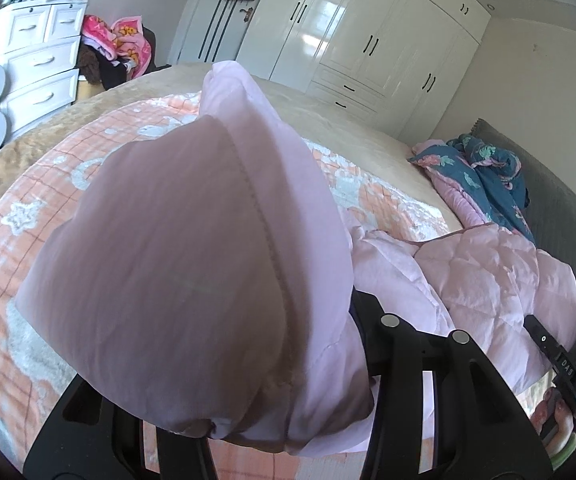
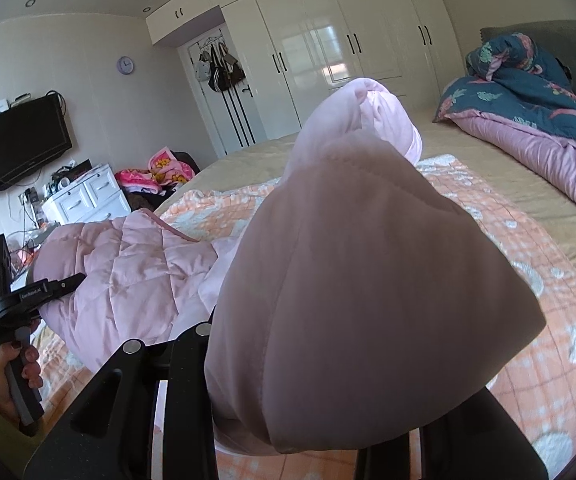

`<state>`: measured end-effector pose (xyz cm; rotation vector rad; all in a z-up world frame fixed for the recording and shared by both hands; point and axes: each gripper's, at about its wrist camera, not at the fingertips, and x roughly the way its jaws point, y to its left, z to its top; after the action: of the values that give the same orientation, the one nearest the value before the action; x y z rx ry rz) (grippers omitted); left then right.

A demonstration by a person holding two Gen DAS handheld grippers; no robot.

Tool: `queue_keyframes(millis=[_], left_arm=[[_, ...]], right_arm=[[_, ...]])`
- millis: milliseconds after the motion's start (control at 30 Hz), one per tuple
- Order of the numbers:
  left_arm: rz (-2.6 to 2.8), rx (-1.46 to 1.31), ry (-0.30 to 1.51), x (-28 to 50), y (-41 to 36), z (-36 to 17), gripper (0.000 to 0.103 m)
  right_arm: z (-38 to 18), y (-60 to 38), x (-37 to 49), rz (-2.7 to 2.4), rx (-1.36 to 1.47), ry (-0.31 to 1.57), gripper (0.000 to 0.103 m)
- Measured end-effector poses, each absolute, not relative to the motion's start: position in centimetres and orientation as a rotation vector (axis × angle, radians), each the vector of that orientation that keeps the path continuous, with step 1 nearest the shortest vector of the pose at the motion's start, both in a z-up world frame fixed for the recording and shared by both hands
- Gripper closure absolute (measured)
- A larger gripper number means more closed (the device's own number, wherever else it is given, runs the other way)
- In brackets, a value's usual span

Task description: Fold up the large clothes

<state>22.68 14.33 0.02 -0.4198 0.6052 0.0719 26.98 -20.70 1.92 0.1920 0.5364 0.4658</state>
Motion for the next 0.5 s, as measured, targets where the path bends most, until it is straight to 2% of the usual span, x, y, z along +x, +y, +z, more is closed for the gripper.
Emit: queue_keyframes(millis=[500], left_arm=[[0.096, -0.355, 0.630, 18.8, 12.8, -0.4, 0.066]], right_arm=[[0.5, -22.9, 23.4, 0.448, 0.235, 0.567, 0.073]])
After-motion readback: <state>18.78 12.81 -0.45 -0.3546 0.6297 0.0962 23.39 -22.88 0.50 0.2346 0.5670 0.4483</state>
